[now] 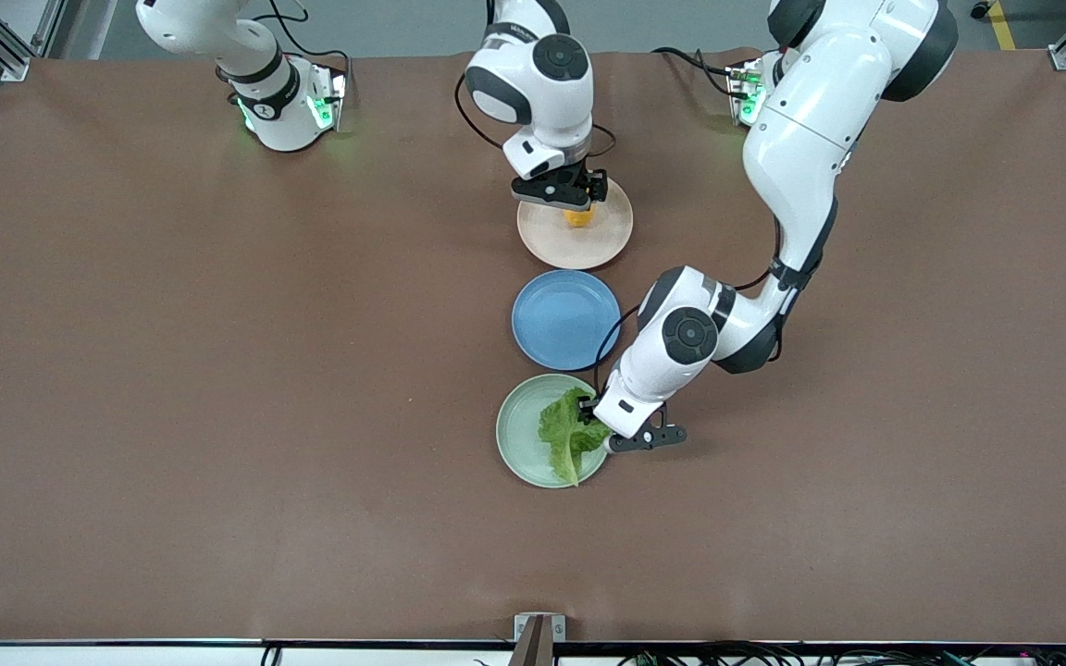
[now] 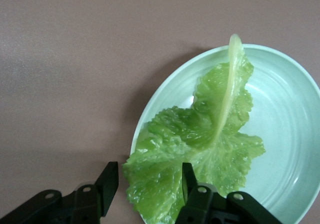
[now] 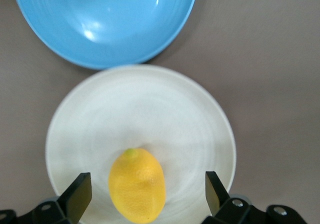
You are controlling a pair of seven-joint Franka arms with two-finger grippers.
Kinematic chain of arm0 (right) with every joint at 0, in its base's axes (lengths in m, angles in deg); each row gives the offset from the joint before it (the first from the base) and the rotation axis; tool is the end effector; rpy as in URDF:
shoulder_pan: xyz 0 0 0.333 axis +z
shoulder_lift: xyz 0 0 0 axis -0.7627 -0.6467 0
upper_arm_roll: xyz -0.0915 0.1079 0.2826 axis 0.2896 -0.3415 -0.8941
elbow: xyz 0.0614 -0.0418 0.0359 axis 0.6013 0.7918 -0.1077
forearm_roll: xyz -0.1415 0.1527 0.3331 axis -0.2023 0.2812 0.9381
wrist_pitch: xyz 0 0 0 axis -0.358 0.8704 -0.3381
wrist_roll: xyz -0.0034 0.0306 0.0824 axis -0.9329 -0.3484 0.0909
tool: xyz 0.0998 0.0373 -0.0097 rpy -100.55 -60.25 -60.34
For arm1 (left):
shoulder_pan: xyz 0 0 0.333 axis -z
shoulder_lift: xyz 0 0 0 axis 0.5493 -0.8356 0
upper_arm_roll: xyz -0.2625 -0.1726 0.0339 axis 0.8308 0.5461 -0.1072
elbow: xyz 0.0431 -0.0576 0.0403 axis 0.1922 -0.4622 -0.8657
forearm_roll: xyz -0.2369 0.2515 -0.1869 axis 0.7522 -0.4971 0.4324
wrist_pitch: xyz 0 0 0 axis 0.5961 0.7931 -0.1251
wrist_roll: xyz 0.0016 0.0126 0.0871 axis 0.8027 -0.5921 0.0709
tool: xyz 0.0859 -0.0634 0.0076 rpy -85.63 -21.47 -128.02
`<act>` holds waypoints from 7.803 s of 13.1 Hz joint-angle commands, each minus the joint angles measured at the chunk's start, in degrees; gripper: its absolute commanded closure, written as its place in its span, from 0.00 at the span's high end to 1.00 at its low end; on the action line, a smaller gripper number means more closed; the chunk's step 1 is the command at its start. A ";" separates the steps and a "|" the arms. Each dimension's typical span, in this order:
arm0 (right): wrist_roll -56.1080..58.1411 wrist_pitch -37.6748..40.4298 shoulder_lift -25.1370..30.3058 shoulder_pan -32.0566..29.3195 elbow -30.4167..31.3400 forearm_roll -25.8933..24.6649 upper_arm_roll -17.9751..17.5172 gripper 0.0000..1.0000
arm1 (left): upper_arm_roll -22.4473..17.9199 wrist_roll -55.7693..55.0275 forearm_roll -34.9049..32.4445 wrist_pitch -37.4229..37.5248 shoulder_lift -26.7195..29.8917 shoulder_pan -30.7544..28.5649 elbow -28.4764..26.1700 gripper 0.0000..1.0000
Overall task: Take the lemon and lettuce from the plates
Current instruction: 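Lower the left gripper onto the lettuce while the right gripper reaches the lemon, then close the left gripper on the lettuce while the right gripper grasps the lemon, then carry the lettuce and lemon off their plates onto the bare table, then open the left gripper to release the lettuce and lift away, then open the right gripper to release the lemon and lift away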
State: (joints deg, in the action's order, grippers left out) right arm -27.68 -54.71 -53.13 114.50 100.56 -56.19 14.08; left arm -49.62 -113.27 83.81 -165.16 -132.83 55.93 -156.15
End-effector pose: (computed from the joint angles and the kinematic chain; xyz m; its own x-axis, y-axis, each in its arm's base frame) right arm 0.2733 0.5781 0.2678 0.9682 -0.2480 -0.0337 -0.2488 -0.9683 -0.0232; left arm 0.6294 -0.3835 0.1951 0.9827 0.1804 0.0418 0.1649 -0.9552 0.2456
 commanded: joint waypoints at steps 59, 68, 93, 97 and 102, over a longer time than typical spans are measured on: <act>83.10 -10.18 4.38 -58.55 20.03 5.32 0.54 0.02 | 7.80 22.99 5.66 10.20 43.27 -30.60 -39.24 0.00; 84.94 -12.20 3.86 -58.90 21.26 5.32 0.28 0.03 | 7.54 36.62 5.57 -3.89 41.25 -38.00 -54.74 0.00; 75.55 30.59 9.64 -60.84 -6.42 -0.71 0.45 1.00 | 6.66 38.57 1.52 40.83 52.68 -45.81 -18.73 1.00; 77.12 39.97 12.38 -61.10 -13.50 -3.21 0.45 1.00 | 6.66 38.47 1.61 43.66 52.50 -46.52 -12.56 1.00; 79.67 50.64 12.21 -63.29 -23.21 -4.88 0.54 1.00 | 5.87 38.74 2.05 43.84 52.32 -46.34 -11.24 1.00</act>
State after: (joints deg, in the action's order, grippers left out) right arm 50.75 -5.14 -40.59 52.81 78.58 -60.30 15.30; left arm -43.34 -74.11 86.20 -122.62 -79.69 9.57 -169.43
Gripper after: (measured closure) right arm 0.000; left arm 0.000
